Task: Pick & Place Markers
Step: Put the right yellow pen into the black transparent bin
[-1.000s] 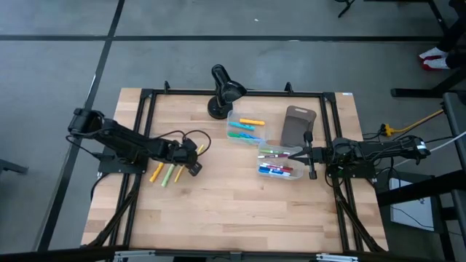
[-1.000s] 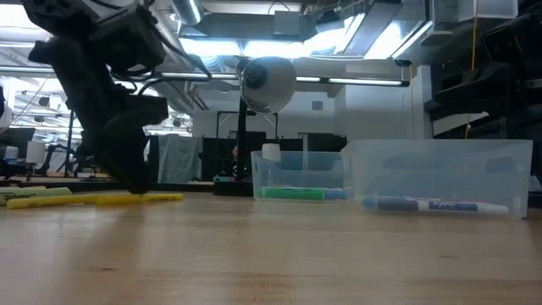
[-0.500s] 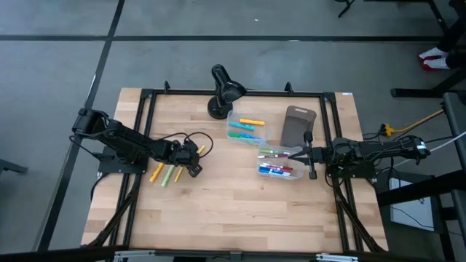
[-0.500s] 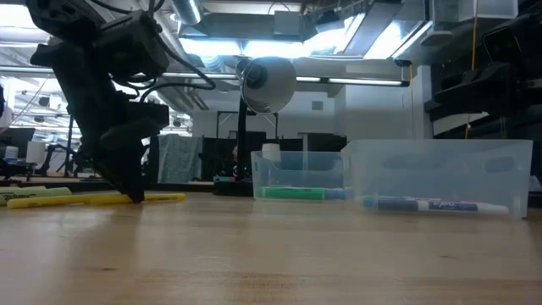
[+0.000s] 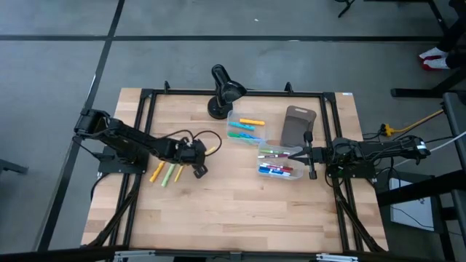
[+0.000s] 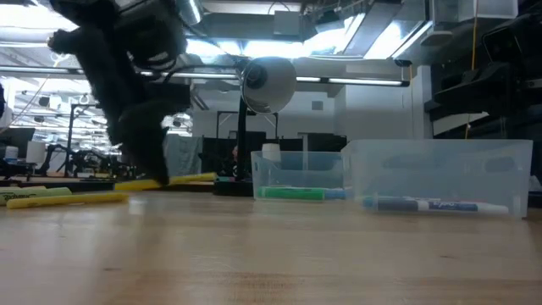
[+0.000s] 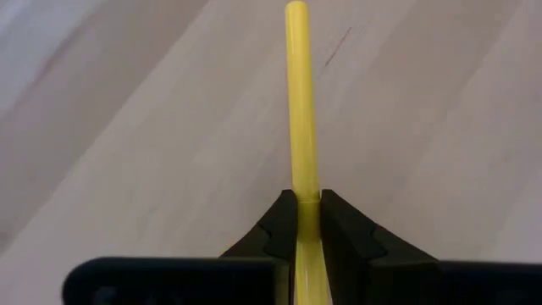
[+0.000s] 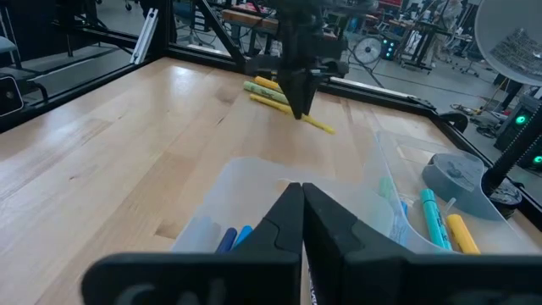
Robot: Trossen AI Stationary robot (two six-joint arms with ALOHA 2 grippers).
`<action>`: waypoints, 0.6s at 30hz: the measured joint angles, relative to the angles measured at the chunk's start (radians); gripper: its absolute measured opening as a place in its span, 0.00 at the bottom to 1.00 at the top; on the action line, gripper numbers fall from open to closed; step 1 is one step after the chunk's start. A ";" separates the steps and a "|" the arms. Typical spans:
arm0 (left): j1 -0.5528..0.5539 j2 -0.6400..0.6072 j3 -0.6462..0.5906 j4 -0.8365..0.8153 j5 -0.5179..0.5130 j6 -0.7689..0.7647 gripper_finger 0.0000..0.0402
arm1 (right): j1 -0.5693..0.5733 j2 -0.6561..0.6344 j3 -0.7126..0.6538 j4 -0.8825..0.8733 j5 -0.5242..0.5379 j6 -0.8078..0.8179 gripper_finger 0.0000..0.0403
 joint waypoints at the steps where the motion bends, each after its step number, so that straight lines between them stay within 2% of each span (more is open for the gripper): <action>1: 0.000 0.000 0.011 0.007 -0.002 0.015 0.07 | 0.000 0.000 0.000 0.000 0.000 0.000 0.02; 10: 0.000 -0.002 0.092 0.246 -0.032 0.254 0.07 | 0.000 0.000 0.000 0.000 0.000 0.000 0.02; 18: 0.002 -0.002 0.115 0.458 -0.025 0.421 0.07 | 0.000 0.000 0.000 0.000 0.000 0.000 0.02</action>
